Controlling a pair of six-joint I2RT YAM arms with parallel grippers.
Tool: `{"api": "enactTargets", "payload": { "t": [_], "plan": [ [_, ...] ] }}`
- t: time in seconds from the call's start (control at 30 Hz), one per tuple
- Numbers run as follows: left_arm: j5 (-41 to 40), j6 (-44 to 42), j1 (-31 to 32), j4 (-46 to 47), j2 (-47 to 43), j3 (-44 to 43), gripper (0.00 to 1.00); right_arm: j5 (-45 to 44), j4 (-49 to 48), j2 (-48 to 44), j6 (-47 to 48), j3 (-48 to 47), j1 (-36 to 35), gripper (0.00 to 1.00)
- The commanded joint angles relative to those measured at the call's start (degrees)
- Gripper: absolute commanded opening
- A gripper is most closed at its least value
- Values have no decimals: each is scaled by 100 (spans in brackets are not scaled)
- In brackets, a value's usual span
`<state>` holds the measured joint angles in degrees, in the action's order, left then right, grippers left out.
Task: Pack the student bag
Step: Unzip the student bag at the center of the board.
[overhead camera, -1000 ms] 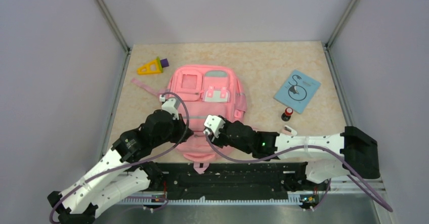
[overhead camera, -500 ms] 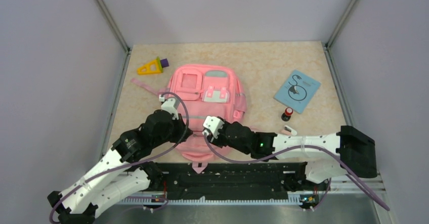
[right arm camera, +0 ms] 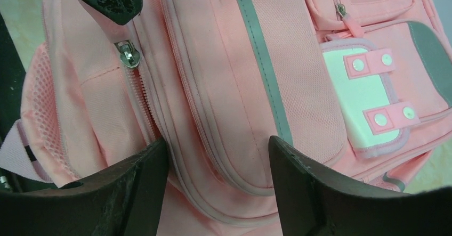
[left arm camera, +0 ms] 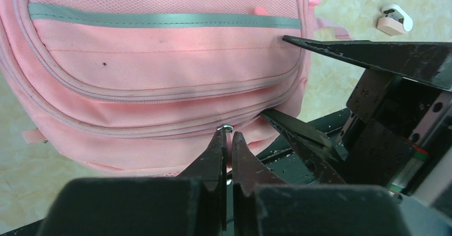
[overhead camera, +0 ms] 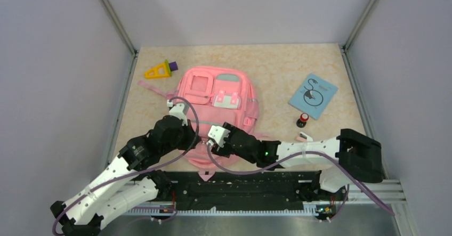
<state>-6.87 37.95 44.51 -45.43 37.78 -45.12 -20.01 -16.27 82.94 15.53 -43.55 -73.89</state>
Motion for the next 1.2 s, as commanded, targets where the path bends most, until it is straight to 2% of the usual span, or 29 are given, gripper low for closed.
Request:
{"api": "enactTargets", "payload": {
  "t": [0.0,0.03,0.07,0.13,0.2,0.27,0.3,0.57,0.7,0.87,1.07,1.17],
  "plan": [
    [-10,35,5,649,-115,-415,0,-497,-197,429,373,-215,-11,66],
    [-19,30,5,656,-113,-410,0,-623,-329,508,415,-223,-14,66],
    [-41,35,5,658,-124,-402,0,-1108,-649,659,504,-228,-12,66],
    [-142,21,5,658,-131,-377,0,-1524,-924,689,574,-241,-14,58],
    [-295,-17,5,694,-136,-318,0,-1718,-1142,639,697,-242,-13,38],
    [-553,-84,5,777,-123,-205,0,-1742,-1227,540,807,-268,-18,11],
    [-779,-113,5,803,-116,-165,0,-1752,-1206,479,844,-301,-20,1],
    [-3011,-564,5,1440,-188,34,0,-1894,-398,-151,619,-492,96,0],
    [-3453,-657,5,1497,-289,-22,0,-1354,284,-596,95,-577,399,0],
    [-4032,-826,-24,1642,-426,153,0,-519,420,-1073,-12,-519,721,0],
    [-3967,-1505,-522,2785,-319,346,0,185,533,-1473,-88,-556,981,0],
    [-3415,-1793,-1175,3405,-101,463,0,567,612,-1638,-210,-558,1111,0]
  ]
}}
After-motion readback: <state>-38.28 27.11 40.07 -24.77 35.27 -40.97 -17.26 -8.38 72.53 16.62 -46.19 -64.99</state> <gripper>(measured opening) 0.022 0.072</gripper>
